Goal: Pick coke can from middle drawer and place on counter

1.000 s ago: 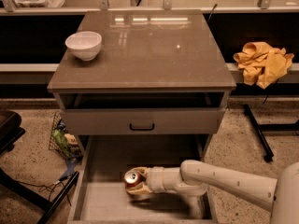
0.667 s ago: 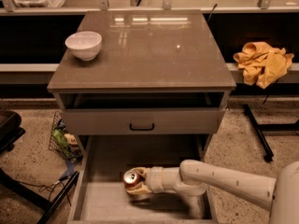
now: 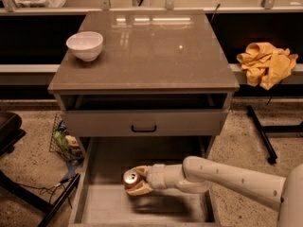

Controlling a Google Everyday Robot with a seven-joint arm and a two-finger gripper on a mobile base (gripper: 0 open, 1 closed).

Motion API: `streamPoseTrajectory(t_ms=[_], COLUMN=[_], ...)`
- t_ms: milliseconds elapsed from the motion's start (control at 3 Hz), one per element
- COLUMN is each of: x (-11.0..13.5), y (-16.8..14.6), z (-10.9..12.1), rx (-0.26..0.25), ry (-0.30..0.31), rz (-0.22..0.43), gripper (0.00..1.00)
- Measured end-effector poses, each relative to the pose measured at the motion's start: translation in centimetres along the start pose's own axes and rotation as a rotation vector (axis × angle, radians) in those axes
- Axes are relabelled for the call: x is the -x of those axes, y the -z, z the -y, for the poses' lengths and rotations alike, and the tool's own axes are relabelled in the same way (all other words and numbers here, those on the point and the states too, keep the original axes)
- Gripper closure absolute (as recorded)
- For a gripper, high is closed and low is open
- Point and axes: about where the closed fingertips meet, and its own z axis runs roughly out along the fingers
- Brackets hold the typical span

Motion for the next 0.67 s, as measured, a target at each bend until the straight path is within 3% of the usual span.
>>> streamPoseTrajectory(t_ms=[333, 667], x=[4.2, 11.0], y=[2.7, 9.0], z=[0.9, 4.2], rx=[0.008, -0.023], ry=[-0.06, -0.156], rz=[0.012, 0.03], gripper=[1.0, 1.0])
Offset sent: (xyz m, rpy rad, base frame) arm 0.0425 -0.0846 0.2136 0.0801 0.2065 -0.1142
